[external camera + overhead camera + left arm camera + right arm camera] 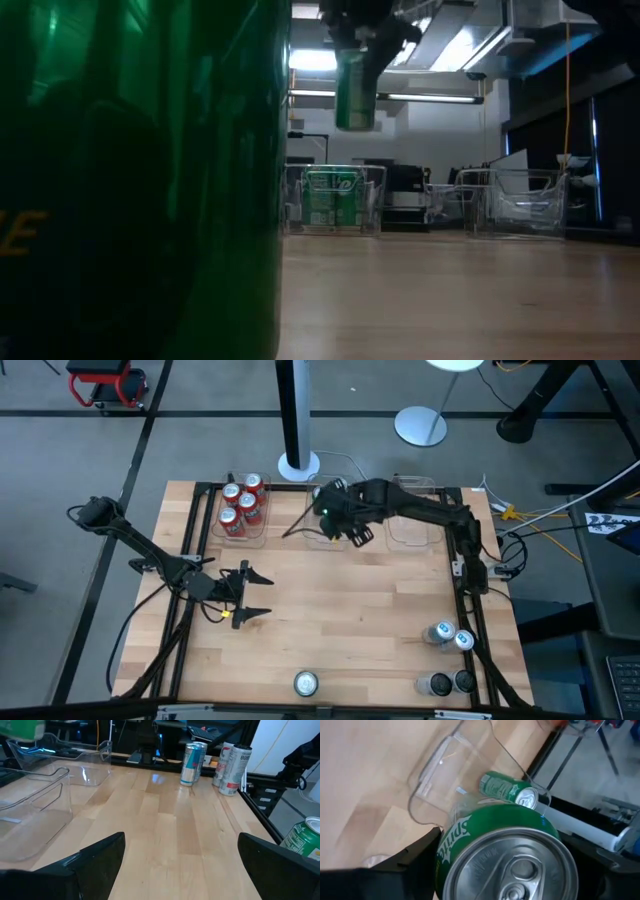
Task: Sort soda cans
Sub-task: Put the right green soda can into the middle transparent bin
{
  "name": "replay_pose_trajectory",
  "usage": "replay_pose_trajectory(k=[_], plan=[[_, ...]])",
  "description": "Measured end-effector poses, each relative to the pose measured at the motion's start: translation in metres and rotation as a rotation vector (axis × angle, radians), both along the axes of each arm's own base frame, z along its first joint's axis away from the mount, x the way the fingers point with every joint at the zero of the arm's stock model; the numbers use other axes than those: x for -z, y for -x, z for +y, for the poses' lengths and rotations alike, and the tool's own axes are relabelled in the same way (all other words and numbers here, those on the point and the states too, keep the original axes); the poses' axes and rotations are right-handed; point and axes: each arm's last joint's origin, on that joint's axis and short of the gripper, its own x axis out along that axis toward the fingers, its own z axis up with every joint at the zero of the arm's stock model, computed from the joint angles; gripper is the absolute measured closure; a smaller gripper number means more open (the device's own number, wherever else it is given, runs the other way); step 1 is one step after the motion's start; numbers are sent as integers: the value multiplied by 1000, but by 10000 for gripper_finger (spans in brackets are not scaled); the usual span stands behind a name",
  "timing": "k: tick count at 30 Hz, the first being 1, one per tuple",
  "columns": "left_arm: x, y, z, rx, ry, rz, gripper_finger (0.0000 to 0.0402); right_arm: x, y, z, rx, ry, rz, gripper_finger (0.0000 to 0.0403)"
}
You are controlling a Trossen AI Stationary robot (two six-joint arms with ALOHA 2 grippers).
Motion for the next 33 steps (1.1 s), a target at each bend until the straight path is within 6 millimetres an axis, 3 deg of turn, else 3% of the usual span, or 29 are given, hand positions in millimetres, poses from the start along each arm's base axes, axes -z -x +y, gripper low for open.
replay_pose_trajectory(k=[13, 26, 33], plan=[[0, 0, 0, 2, -7, -1, 27, 55, -7, -67, 78, -93, -22, 96], [-1, 0, 0, 2, -7, -7, 27, 113, 0, -106, 119, -214, -63, 96], [-1, 0, 0, 3, -16, -10, 27, 132, 6, -117, 150, -231, -65, 93]])
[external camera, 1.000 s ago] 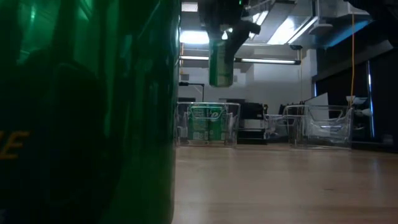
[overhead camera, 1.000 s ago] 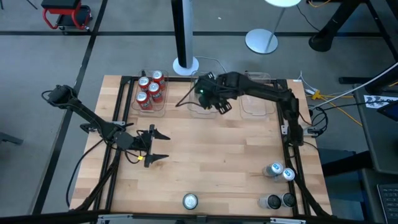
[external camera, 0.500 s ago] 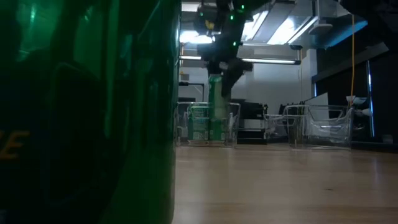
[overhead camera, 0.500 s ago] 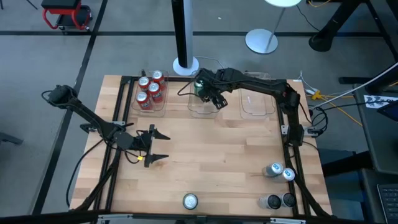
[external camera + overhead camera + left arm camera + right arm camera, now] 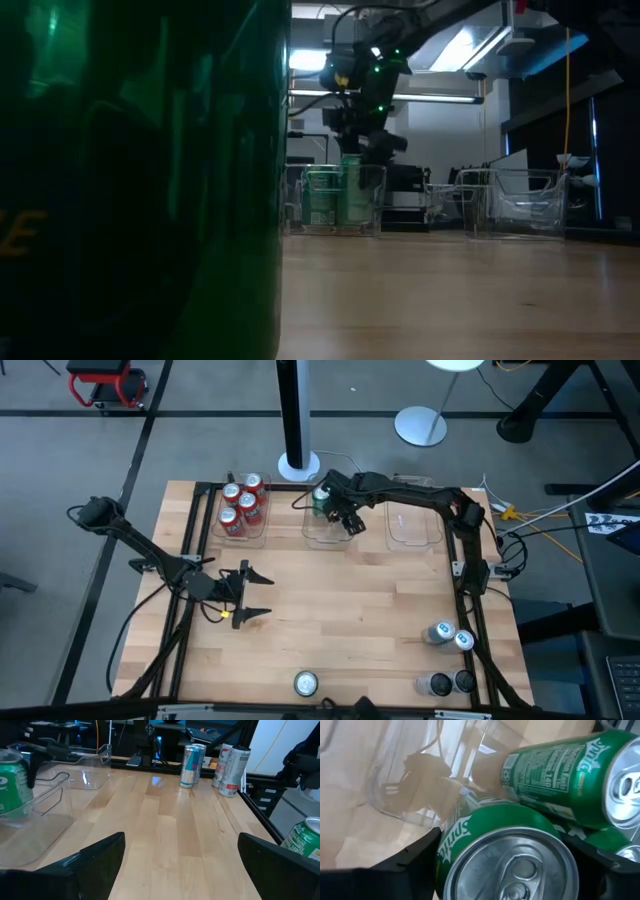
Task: Sort soda cans
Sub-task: Put the right green soda can into the middle transparent bin
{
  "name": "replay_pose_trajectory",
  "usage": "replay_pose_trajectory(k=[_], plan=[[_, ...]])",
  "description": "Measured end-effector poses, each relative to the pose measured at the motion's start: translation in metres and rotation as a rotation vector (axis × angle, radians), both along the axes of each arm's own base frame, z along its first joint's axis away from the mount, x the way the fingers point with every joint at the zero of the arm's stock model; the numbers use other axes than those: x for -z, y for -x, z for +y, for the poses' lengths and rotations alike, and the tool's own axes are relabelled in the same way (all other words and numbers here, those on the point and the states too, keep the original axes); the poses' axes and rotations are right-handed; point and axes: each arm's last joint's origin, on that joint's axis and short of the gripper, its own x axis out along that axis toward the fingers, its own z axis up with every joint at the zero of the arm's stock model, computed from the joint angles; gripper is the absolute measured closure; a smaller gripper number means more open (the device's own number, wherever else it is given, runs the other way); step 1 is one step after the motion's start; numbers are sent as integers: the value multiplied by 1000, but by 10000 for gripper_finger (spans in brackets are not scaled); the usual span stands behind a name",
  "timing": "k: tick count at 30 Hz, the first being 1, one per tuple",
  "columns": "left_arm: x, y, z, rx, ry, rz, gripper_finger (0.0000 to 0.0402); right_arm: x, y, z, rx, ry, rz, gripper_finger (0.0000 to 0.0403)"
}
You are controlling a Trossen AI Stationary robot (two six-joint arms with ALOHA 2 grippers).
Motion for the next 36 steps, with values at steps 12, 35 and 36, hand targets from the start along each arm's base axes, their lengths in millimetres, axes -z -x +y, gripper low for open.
replay_pose_trajectory(k=[12, 35, 36], plan=[[0, 0, 0, 0, 1, 0, 27, 10, 0, -3, -3, 3, -28, 46], [0, 0, 0, 1, -4, 0, 27, -22, -3, -4, -19, 41, -34, 50], [0, 0, 0, 1, -4, 0, 27, -21, -3, -4, -19, 39, -33, 50]])
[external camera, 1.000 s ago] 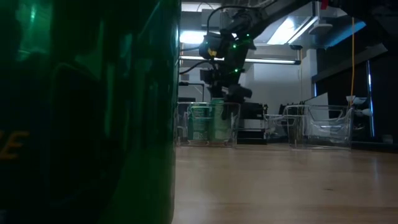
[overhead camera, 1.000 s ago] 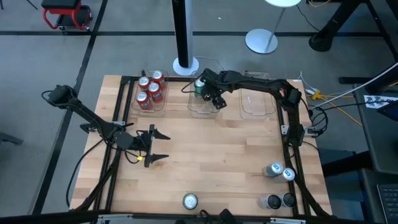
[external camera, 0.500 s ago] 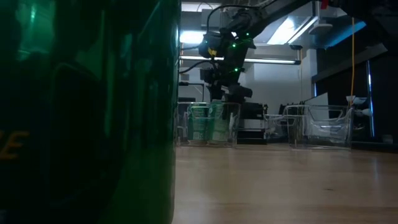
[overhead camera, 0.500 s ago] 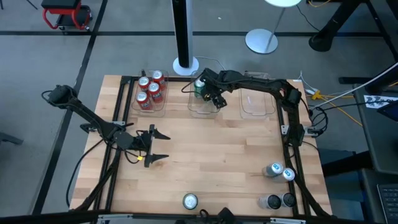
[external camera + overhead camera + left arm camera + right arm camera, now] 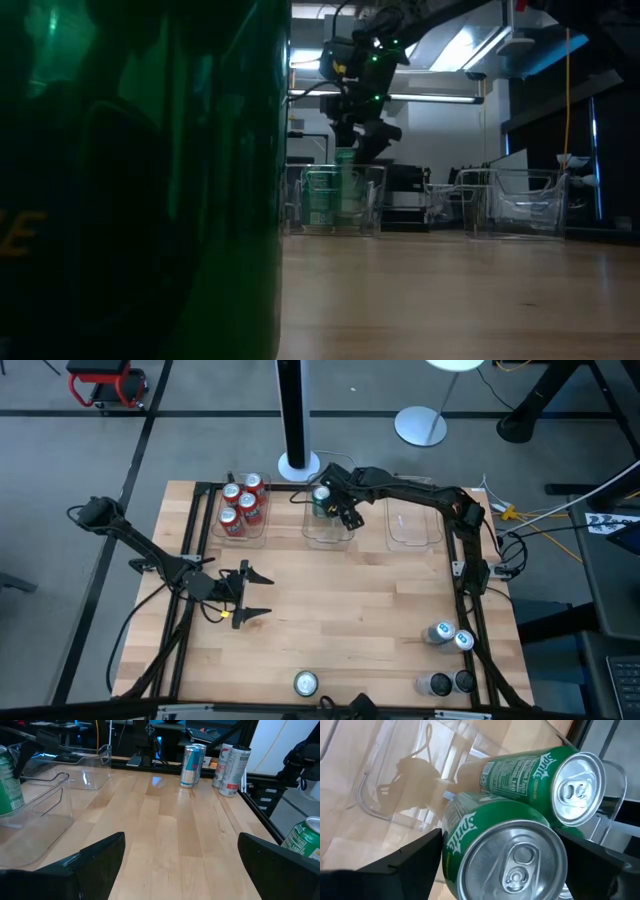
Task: Sort soda cans
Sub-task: Put the right green soda can into the middle transparent bin
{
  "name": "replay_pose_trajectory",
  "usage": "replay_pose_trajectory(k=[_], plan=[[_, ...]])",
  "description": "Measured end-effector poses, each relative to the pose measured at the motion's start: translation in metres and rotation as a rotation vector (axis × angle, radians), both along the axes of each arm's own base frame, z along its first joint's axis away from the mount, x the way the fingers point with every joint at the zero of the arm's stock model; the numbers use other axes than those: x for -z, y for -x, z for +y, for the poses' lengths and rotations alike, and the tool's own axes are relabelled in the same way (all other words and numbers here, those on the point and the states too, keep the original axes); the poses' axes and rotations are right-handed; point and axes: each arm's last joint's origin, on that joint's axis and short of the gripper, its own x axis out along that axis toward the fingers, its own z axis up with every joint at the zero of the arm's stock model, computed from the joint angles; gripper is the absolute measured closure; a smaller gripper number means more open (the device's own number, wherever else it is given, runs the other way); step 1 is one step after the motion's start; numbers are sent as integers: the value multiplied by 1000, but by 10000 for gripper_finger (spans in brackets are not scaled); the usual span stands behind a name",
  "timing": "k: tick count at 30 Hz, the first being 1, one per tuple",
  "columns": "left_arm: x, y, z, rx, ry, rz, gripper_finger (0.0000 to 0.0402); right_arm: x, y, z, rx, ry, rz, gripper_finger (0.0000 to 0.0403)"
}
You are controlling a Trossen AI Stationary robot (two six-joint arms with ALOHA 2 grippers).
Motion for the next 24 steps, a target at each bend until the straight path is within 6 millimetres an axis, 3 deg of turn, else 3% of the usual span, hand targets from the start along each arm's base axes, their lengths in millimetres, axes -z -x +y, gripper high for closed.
replay_pose_trajectory(k=[16, 20, 24], plan=[[0, 0, 0, 0, 0, -1, 27, 23, 1, -1, 10, 49, 22, 49], [0, 0, 0, 1, -2, -1, 27, 22, 2, 0, 4, 49, 26, 49], [0, 0, 0, 2, -12, 0, 27, 9, 6, 1, -9, 63, 51, 49]])
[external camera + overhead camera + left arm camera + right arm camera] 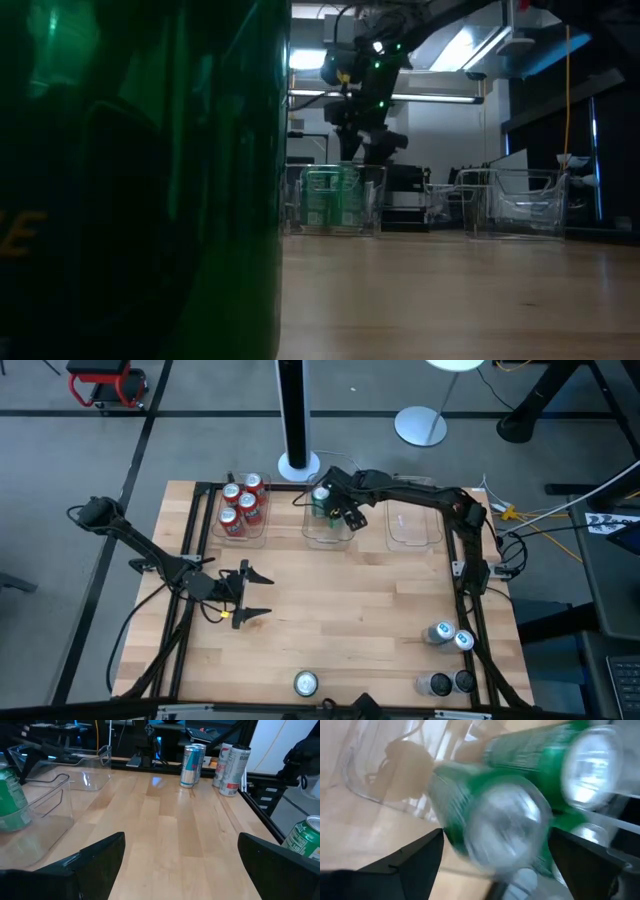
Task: Sort soda cans
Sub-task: Put the right green soda can into the middle transparent bin, then put the green soda can into the middle transparent bin
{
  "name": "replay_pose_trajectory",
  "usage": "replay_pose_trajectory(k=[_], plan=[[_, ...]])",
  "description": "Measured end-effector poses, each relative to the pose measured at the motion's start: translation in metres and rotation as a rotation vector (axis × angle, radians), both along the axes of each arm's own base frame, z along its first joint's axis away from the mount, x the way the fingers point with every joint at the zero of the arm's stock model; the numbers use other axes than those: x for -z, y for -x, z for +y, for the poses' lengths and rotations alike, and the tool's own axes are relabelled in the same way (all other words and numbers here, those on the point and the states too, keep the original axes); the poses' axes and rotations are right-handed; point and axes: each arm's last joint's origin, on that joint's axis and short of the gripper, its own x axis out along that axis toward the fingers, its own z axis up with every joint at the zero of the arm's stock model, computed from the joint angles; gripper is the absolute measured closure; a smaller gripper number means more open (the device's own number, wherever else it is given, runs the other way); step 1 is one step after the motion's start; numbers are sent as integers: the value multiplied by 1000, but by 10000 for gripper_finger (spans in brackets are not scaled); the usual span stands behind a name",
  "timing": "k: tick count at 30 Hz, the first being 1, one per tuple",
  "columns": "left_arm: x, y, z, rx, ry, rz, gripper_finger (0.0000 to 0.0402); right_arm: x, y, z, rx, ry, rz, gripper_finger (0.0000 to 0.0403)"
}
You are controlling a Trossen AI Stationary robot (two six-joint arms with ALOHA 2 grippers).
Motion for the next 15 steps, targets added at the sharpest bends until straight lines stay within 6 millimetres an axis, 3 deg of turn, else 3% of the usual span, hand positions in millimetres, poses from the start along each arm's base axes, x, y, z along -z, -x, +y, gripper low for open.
replay_pose_trajectory(k=[5, 10, 15], plan=[[0, 0, 0, 2, -9, 0, 27, -44, 9, 12, -14, 48, -54, 49], [0, 0, 0, 2, -6, -2, 27, -72, 19, 31, -37, 79, -96, 49], [0, 0, 0, 1, -3, -2, 27, -98, 30, 65, -111, 78, -131, 49]])
